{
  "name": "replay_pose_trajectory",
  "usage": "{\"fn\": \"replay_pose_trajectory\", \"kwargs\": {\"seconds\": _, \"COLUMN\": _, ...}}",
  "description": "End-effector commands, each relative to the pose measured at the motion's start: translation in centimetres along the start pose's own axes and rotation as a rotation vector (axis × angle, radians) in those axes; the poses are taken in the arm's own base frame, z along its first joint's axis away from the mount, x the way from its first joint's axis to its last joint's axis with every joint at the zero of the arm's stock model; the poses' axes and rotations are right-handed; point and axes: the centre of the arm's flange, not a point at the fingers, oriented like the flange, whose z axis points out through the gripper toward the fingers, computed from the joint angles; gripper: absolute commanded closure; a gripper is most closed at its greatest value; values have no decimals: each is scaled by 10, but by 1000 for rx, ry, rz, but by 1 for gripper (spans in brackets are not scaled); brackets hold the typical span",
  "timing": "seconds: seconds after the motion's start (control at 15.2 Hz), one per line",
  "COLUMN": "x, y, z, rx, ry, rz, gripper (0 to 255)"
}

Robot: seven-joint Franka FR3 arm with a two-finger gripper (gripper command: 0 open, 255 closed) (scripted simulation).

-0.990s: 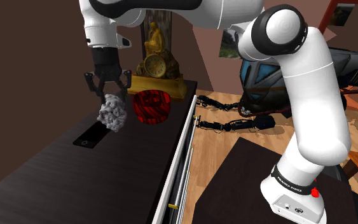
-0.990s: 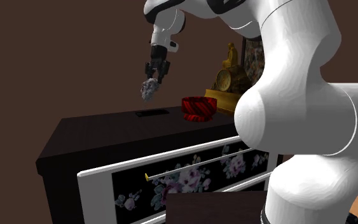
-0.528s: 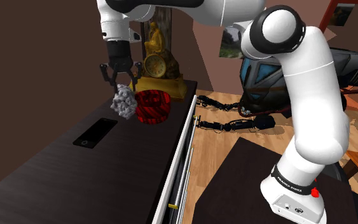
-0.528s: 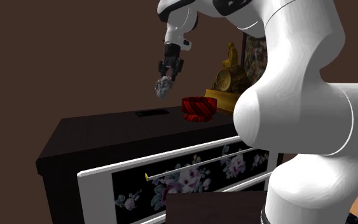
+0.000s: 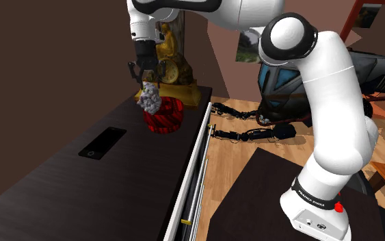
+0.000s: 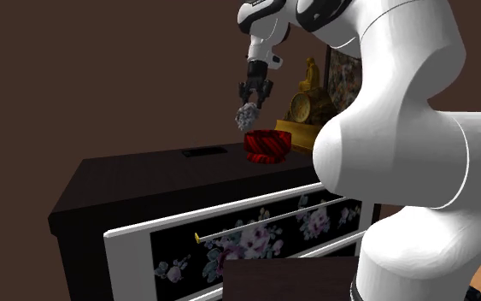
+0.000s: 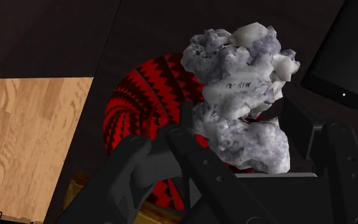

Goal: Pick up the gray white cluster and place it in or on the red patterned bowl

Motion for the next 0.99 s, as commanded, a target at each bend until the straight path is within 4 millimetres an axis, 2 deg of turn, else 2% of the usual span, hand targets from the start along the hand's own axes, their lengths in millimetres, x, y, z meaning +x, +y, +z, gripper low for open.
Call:
{"fn": "replay_pose_trajectory", "kwargs": {"seconds": 0.0, "x": 20, "y": 15, "z": -7, "rx": 0, "ry": 0, "rz": -1, "gripper": 255}}
{"fn": "replay_pose_trajectory", "kwargs": {"seconds": 0.2, "x": 52, "y": 36, "z": -17, "rx": 0, "ry": 0, "rz": -1, "gripper": 255}}
{"fn": "replay_pose_trajectory", "kwargs": {"seconds": 0.26, "x": 68, "y": 46, "z": -22, "rx": 0, "ry": 0, "rz": -1, "gripper": 255}}
{"fn": "replay_pose_trajectory", "kwargs": {"seconds": 0.92, "x": 83, "y": 45, "z": 29, "rx": 0, "ry": 0, "rz": -1, "gripper": 255}}
